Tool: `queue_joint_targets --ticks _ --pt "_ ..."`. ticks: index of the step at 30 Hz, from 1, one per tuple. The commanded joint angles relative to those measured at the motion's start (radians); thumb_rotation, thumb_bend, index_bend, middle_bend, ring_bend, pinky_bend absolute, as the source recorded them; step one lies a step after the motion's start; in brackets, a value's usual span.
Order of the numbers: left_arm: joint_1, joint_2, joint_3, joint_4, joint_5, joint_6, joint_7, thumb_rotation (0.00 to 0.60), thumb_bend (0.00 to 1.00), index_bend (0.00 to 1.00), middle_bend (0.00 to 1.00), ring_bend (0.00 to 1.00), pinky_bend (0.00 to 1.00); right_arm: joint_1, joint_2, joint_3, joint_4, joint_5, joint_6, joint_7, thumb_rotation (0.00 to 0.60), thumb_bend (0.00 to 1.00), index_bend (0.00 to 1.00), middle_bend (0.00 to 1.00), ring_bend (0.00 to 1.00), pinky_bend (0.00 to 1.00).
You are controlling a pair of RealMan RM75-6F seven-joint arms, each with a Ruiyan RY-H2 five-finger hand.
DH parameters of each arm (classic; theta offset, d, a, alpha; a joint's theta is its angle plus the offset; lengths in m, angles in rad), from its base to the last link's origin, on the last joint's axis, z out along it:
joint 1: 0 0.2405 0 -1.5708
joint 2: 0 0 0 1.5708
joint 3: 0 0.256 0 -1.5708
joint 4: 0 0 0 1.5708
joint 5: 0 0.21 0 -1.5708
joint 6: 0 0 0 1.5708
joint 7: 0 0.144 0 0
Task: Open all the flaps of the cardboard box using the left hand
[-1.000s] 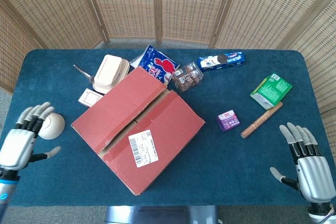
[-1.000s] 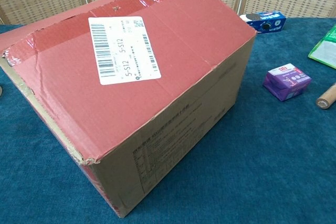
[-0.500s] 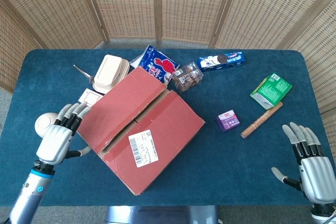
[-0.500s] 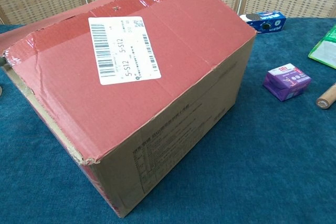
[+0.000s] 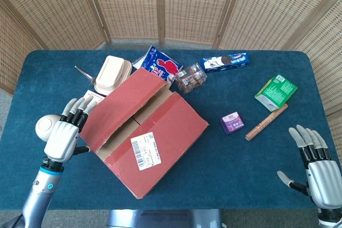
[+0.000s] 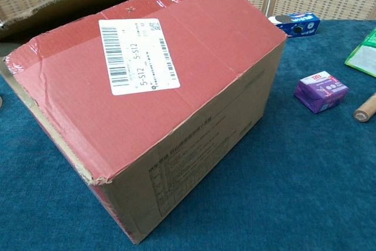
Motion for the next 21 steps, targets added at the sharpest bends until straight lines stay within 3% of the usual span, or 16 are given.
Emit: queue_joint_targets --ticks 1,8,21 --pt "0.007 0.005 -0.007 0.004 0.014 0.036 -0.025 0.6 0.0 0.0 0.0 0.0 0.0 -0.001 0.001 -0.001 0.0 -0.003 0.001 0.002 0.6 0.14 0.0 0.0 0.0 0.04" --pt "0.035 0.068 -0.041 0.012 0.005 0.114 -0.064 0.6 0.0 0.0 0.0 0.0 0.0 -0.002 0.002 -0.004 -0.002 -0.007 0.0 0.003 0.6 0.14 0.0 0.0 0.0 0.04" --pt "0.02 0.186 -0.127 0.124 -0.119 0.095 -0.137 0.6 0.0 0.0 0.0 0.0 0.02 0.001 0.001 -0.006 -0.005 -0.004 -0.011 -0.001 0.6 0.14 0.0 0.0 0.0 0.04"
